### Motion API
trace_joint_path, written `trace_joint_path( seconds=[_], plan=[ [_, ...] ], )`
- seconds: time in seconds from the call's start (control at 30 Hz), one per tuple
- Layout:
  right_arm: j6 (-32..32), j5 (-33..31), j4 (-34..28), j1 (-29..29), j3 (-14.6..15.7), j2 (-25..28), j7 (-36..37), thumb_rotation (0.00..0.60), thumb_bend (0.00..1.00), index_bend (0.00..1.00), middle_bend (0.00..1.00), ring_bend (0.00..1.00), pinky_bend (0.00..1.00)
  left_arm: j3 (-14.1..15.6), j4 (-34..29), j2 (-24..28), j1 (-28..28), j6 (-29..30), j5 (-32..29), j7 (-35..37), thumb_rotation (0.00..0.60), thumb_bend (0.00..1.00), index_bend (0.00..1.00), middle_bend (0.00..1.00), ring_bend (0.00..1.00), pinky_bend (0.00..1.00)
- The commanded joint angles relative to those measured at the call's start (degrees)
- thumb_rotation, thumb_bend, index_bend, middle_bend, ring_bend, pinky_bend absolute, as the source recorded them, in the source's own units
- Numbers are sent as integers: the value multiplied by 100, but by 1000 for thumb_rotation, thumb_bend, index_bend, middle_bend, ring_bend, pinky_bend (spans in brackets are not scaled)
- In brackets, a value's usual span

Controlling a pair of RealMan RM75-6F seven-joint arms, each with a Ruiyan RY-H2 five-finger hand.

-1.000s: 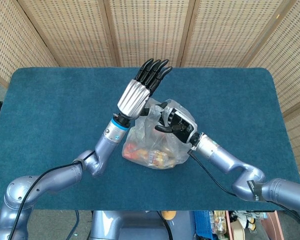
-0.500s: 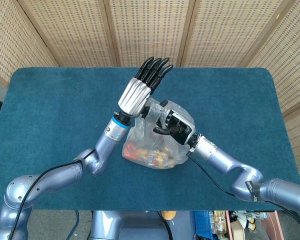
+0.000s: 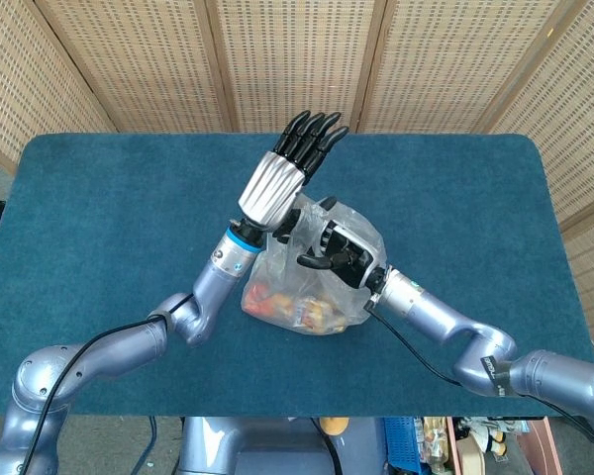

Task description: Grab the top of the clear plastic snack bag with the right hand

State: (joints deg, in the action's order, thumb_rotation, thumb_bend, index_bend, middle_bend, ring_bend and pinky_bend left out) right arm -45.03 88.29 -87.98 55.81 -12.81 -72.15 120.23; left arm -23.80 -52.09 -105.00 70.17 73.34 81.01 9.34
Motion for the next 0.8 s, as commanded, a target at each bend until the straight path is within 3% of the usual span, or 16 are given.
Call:
trace_joint_path(
  seconds=[0.03,0.37,0.8],
  plan=[
    [-22,49,26,18,28,3,55,600,137,328,358,154,102,-6,13,-3,22,-33,-12,-2,600,294,0,0,0,0],
    [-64,133,119,54,117,16,220,600,156,328,379,199,143,-48,76,-54,119,-135,-76,-36,600,292,0,0,0,0],
    [-229,229,210,54,236,55,578,600,225,343,434,359,249,10,193,-69,100,-123,-74,1,600,293,0,0,0,0]
  ],
)
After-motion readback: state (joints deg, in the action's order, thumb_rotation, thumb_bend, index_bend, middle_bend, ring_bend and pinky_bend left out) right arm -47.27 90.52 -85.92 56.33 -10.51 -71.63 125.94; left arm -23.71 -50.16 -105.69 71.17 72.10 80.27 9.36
